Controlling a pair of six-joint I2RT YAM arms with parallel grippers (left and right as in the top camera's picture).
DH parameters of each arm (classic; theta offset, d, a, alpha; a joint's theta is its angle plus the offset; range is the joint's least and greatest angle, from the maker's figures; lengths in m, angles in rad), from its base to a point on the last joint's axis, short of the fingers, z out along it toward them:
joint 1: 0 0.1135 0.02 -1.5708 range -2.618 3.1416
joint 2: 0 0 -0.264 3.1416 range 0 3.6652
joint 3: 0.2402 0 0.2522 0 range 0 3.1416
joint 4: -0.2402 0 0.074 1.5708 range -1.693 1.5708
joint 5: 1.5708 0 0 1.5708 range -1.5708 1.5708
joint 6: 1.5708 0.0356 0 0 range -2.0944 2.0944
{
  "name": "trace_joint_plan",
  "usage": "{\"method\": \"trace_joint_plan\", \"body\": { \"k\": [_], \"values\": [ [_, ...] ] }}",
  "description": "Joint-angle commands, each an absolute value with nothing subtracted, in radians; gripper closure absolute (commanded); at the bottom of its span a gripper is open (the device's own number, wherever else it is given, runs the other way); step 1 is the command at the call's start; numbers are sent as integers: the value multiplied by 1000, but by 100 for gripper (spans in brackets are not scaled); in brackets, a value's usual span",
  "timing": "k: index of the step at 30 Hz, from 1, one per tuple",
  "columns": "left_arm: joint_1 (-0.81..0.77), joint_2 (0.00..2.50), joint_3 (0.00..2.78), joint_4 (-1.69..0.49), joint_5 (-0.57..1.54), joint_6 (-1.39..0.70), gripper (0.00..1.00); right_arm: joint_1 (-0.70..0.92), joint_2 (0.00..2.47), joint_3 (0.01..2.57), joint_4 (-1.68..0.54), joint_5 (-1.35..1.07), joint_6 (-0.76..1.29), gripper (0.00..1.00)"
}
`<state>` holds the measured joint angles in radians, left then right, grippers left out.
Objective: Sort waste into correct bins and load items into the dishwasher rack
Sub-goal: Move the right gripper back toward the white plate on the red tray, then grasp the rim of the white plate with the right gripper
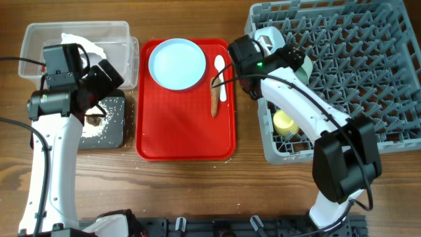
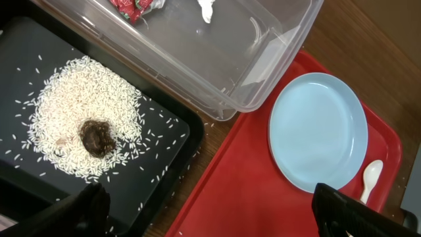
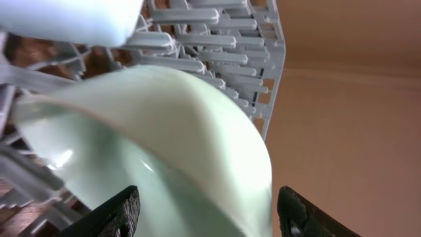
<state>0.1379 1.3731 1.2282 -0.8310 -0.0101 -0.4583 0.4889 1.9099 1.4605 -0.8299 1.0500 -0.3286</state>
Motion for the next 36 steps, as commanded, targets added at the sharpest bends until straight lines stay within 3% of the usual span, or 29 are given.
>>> {"method": "trace_joint_plan", "body": {
  "k": [1,17,22,23,26,31,33,36],
  "values": [
    [142,1373,1242,-831,-9,-457,0,522,1928,1451,-831,990,-414,32],
    [142,1373,1242,-831,-9,-457,0,553,1920,1453,-797,941,-444,32],
    [142,1373,1242,-831,-9,-457,0,553,1889,1471,-630,916,-440,14],
    [142,1373,1242,-831,-9,-457,0,553,1875,1476,-570,858,-440,0],
    [142,1373,1242,-831,-9,-457,0,553,1854,1476,-427,634,-440,0],
    [142,1373,1242,-831,-9,-457,0,550,1853,1475,-340,-31,-429,0],
    [142,1373,1242,-831,-9,-457,0,550,1853,1475,-281,-164,-271,0],
    [142,1373,1242,-831,-9,-457,0,550,1853,1475,-251,-173,93,0]
  ]
}}
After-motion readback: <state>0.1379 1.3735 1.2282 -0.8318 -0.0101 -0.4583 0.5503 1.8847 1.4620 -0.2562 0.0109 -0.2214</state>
